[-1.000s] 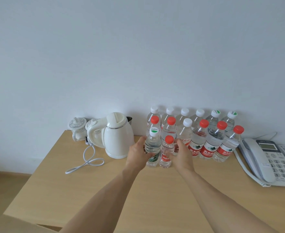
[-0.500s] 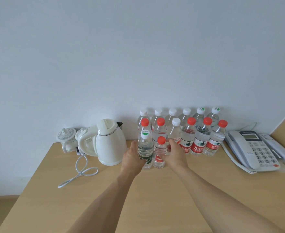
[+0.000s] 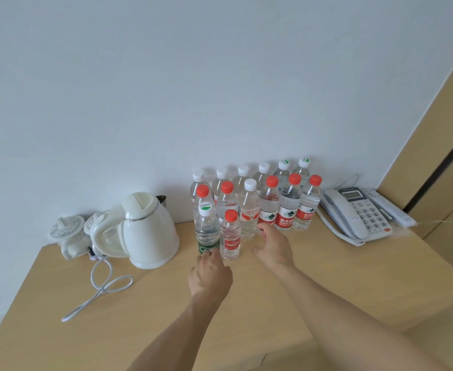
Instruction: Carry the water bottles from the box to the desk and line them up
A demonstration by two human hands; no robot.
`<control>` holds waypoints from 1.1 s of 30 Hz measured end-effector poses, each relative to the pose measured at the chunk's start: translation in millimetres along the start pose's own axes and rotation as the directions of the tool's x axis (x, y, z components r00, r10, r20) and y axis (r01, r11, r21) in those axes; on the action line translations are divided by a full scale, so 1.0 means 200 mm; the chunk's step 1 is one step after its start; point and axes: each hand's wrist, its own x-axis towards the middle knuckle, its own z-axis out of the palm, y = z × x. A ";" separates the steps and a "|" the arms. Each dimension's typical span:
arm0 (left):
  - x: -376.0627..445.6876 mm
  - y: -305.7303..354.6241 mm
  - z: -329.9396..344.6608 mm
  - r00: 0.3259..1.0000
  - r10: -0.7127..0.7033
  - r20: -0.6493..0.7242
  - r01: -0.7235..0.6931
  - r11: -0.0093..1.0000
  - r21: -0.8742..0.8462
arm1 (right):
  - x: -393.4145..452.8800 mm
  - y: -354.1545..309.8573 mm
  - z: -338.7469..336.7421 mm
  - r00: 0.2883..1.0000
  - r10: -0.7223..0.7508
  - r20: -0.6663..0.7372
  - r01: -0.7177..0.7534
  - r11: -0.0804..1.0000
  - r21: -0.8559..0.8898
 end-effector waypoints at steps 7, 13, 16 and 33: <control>0.00 0.17 -0.06 0.948 0.302 -0.101 -0.300 0.953 0.038 | -0.07 0.06 -0.11 0.996 0.052 -0.076 -0.056 0.997 -0.054; 0.08 0.46 -0.18 0.866 0.479 -0.140 -0.469 0.877 0.101 | -0.10 0.09 -0.30 0.983 0.087 -0.163 -0.102 0.991 -0.087; 0.11 0.62 -0.22 0.834 0.537 -0.128 -0.523 0.842 0.131 | -0.12 0.13 -0.44 0.973 0.099 -0.208 -0.119 0.989 -0.089; -0.46 1.91 0.13 0.616 0.757 0.219 -0.786 0.574 0.228 | -0.78 1.02 -1.52 0.824 0.412 -0.390 -0.489 0.864 -0.122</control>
